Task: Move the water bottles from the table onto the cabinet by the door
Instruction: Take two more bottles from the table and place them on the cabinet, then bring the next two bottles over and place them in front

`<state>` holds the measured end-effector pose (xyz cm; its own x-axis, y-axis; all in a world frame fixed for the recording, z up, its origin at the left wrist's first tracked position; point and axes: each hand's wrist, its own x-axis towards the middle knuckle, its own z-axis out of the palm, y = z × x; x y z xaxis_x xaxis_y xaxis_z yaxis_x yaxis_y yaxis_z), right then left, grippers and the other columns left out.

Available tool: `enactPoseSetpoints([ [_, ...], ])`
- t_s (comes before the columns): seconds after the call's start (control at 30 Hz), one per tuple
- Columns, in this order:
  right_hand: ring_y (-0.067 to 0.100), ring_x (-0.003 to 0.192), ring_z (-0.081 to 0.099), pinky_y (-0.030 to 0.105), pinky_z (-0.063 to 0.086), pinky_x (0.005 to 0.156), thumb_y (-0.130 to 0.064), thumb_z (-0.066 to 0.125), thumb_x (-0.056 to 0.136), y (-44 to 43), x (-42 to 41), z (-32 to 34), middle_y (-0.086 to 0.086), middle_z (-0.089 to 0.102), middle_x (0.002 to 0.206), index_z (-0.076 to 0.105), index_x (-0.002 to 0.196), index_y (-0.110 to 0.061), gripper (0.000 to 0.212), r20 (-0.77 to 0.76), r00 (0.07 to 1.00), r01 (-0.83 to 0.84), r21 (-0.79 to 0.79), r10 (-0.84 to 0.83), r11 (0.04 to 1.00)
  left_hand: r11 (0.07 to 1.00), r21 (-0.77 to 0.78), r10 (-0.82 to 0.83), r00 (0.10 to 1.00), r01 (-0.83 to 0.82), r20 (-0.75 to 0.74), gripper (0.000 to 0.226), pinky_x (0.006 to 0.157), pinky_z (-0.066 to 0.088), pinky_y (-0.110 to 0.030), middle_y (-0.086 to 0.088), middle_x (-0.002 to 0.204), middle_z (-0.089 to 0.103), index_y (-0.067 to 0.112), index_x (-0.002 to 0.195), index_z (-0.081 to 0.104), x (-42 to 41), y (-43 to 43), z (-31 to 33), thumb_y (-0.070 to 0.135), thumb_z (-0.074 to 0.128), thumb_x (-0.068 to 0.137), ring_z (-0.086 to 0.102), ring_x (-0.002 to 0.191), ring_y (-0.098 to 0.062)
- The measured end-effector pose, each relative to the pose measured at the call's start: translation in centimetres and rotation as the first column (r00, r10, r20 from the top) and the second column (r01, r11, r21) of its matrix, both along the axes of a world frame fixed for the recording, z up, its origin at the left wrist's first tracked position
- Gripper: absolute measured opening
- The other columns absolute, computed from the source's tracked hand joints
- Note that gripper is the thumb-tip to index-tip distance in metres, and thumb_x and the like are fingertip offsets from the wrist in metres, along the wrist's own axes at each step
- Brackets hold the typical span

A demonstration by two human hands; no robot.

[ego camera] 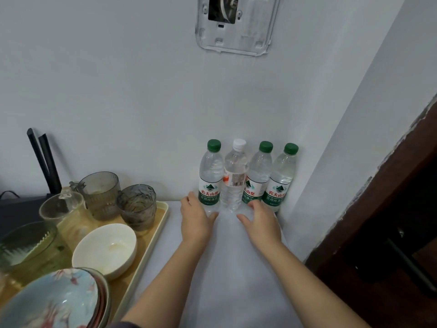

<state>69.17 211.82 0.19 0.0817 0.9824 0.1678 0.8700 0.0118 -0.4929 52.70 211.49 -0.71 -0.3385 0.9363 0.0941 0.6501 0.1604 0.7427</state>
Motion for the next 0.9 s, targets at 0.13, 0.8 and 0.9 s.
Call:
enactPoseSetpoints([
  [0.13,0.028,0.151,0.010,0.048,0.015,0.118,-0.059,0.042,0.095,-2.6,1.8,-0.1,0.006,0.016,0.164,0.020,0.154,-0.025,0.072,0.308,0.950,-0.027,-0.091,0.054,0.996,0.995,-0.099,-0.051,0.895,0.007,-0.443,0.096,0.119,0.010,-0.045,-0.018,0.161,0.001,0.008,0.154,0.000,0.7,-3.1,-1.4,0.062,0.046,0.090,0.001,0.148,-0.037],
  [0.8,0.036,0.146,-0.028,0.064,-0.011,0.113,-0.064,0.031,0.096,-13.5,6.8,-1.1,0.006,-0.024,0.162,-0.008,0.155,-0.035,0.077,0.355,0.840,-0.349,-0.225,0.410,0.910,0.982,-0.112,0.057,0.804,-0.151,-0.592,0.084,0.115,0.006,-0.059,-0.015,0.161,0.010,0.020,0.154,0.020,6.7,-19.5,-2.7,0.070,0.010,0.087,0.002,0.148,-0.038],
  [0.9,0.034,0.145,-0.030,0.064,-0.012,0.114,-0.062,0.031,0.097,-16.2,6.1,-1.8,0.006,-0.027,0.161,-0.011,0.155,-0.035,0.077,0.322,0.802,-0.449,-0.229,0.503,0.864,0.965,-0.140,0.105,0.817,-0.221,-0.567,0.082,0.116,0.002,-0.057,-0.014,0.162,0.003,0.021,0.155,0.012,6.9,-24.0,-3.3,0.069,0.010,0.088,-0.006,0.149,-0.037],
])
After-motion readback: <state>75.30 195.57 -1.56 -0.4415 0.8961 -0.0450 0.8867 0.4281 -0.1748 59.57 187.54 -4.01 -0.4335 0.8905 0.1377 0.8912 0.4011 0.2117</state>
